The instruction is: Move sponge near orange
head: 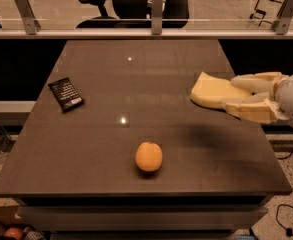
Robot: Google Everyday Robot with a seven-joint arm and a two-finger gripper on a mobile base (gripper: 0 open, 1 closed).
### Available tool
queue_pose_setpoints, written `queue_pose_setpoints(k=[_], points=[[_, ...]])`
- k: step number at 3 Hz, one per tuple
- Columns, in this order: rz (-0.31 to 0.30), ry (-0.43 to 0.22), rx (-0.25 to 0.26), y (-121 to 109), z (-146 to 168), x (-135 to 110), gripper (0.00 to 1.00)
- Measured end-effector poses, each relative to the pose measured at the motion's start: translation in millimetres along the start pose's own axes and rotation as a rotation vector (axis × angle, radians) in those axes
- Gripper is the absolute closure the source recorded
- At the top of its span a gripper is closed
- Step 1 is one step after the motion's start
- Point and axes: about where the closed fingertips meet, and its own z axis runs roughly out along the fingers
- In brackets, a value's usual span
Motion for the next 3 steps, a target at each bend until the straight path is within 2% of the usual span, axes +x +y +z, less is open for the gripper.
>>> queue_pose_setpoints(k=[1, 3], points=[[-0.01, 0.01, -0.007, 18.1, -0.1, 7.9, 1.0], [0.02, 0.021, -0.049, 53.7, 11.1, 33.2, 1.0]])
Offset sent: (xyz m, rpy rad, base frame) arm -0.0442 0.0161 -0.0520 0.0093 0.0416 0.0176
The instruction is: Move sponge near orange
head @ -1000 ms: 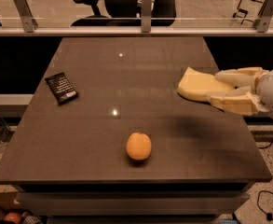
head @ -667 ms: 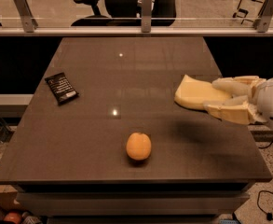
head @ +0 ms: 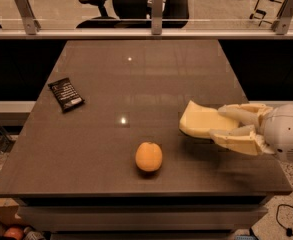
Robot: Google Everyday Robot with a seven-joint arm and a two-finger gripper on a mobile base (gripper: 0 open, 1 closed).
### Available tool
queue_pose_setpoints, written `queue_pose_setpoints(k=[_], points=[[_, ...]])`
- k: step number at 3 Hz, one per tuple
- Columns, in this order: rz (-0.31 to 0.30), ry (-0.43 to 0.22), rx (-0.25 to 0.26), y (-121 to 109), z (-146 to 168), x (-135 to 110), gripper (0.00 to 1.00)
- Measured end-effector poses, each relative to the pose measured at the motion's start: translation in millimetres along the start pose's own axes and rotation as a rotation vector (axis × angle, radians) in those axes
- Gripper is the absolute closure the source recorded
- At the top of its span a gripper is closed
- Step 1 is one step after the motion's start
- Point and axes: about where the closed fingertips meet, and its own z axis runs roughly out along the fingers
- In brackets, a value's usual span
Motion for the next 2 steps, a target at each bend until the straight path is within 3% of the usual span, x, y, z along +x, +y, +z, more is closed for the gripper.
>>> queue_pose_setpoints(k=[2], points=[[0.029, 0.003, -0.037, 24.3, 15.9, 19.8, 1.0]])
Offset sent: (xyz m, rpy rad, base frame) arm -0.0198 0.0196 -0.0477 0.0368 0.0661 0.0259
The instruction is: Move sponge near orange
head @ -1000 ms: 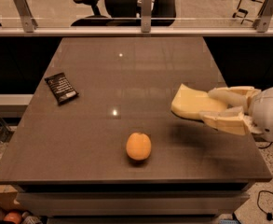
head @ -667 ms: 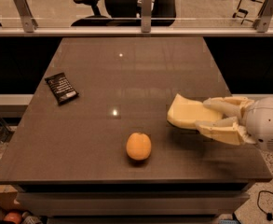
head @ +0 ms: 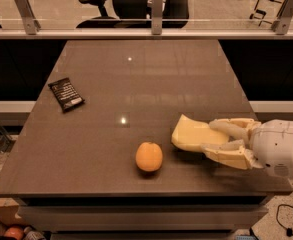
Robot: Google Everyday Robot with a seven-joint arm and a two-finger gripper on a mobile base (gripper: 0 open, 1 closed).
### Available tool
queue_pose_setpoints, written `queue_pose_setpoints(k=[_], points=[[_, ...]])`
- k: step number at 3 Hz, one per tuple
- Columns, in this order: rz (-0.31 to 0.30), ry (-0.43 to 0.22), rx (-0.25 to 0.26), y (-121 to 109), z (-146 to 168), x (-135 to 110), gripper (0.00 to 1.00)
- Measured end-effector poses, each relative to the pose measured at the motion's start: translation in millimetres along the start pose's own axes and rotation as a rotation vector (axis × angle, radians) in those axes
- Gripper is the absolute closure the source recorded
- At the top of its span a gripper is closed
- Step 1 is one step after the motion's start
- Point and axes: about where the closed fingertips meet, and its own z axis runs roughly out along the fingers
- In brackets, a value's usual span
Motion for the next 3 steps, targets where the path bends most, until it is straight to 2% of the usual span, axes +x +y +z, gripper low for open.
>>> queue_pose_setpoints(k=[2, 3], points=[[0.006, -0.011, -0.063, 3.2, 24.7, -2.3, 1.0], [0.004, -0.009, -0.089, -0.5, 36.6, -8.3, 0.82]])
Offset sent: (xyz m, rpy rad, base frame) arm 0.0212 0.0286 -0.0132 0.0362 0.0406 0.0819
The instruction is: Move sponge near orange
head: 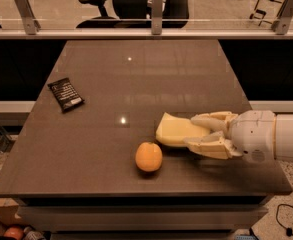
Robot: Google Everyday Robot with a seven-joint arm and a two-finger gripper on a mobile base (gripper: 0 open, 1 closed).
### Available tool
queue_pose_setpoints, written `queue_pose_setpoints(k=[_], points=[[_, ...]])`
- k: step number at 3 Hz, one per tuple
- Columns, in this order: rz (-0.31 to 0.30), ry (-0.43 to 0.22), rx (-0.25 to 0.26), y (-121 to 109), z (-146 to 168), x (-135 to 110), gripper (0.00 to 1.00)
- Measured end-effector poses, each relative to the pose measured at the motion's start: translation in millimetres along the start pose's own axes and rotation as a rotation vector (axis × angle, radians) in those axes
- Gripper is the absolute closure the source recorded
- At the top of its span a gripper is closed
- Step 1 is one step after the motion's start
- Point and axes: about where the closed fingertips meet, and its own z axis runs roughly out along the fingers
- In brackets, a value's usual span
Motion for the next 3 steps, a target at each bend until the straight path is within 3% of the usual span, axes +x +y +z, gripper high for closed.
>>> queue_pose_setpoints(k=[3], points=[[-0.014, 0.004, -0.007, 4.0, 3.5, -6.4, 0.12]])
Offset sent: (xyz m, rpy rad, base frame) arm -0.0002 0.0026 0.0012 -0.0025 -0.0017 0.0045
